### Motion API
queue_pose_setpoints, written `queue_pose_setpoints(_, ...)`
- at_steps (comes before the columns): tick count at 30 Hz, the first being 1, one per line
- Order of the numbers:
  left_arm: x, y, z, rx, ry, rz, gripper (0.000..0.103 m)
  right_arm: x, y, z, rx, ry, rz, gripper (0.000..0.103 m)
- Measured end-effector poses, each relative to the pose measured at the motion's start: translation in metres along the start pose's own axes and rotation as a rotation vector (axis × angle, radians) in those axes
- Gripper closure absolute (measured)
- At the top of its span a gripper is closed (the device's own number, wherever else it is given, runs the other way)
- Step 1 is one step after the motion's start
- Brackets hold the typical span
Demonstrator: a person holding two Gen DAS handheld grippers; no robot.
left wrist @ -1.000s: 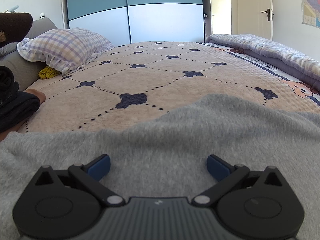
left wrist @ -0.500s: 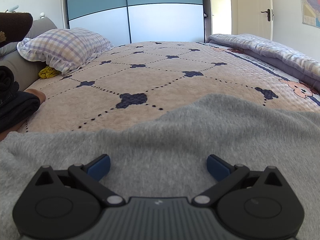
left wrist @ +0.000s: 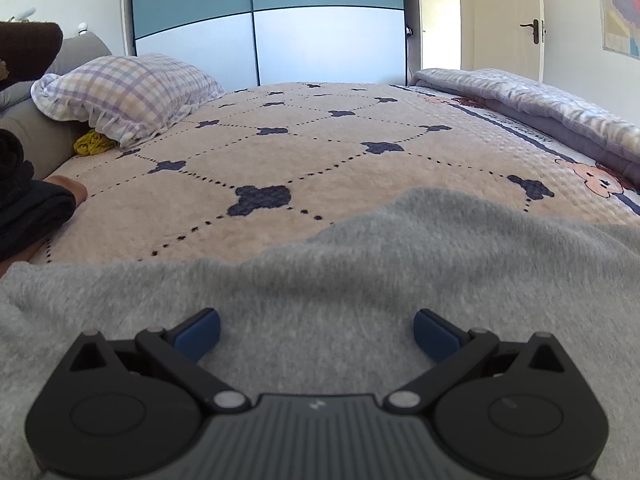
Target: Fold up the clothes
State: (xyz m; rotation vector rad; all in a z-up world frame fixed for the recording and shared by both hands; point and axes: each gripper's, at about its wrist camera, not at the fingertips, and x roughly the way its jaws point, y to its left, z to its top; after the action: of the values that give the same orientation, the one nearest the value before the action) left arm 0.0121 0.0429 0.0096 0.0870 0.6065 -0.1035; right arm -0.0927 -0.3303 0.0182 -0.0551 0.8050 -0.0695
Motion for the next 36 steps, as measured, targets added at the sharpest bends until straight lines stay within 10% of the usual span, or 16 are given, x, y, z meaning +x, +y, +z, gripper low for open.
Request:
queue_pose_setpoints(6,-0.018,-0.024,-0.008,0.123,-0.012,-0.178,0.0,0.01,0.034,0.036,-0.017,-0.078,0.127,0.003)
queue_pose_setpoints(16,0.012,-0.04,0.011,0.107,0.035,-0.2,0.0,0.085,0.114,0.117,-0.009,-0.089,0.337,0.016)
queue_pose_setpoints(23,0.013,-0.041,0.01,0.108,0.023,-0.198,0.0,0.119,0.143,0.131,-0.044,-0.09,0.249,0.005)
queue_pose_setpoints(28,0.012,-0.041,0.009,0.105,0.016,-0.199,0.0,0.127,0.139,0.138,-0.046,-0.102,0.067,0.019)
queue_pose_setpoints(36,0.011,-0.042,0.007,0.117,0.003,-0.19,0.0,0.074,0.135,0.098,-0.122,-0.075,0.239,0.031)
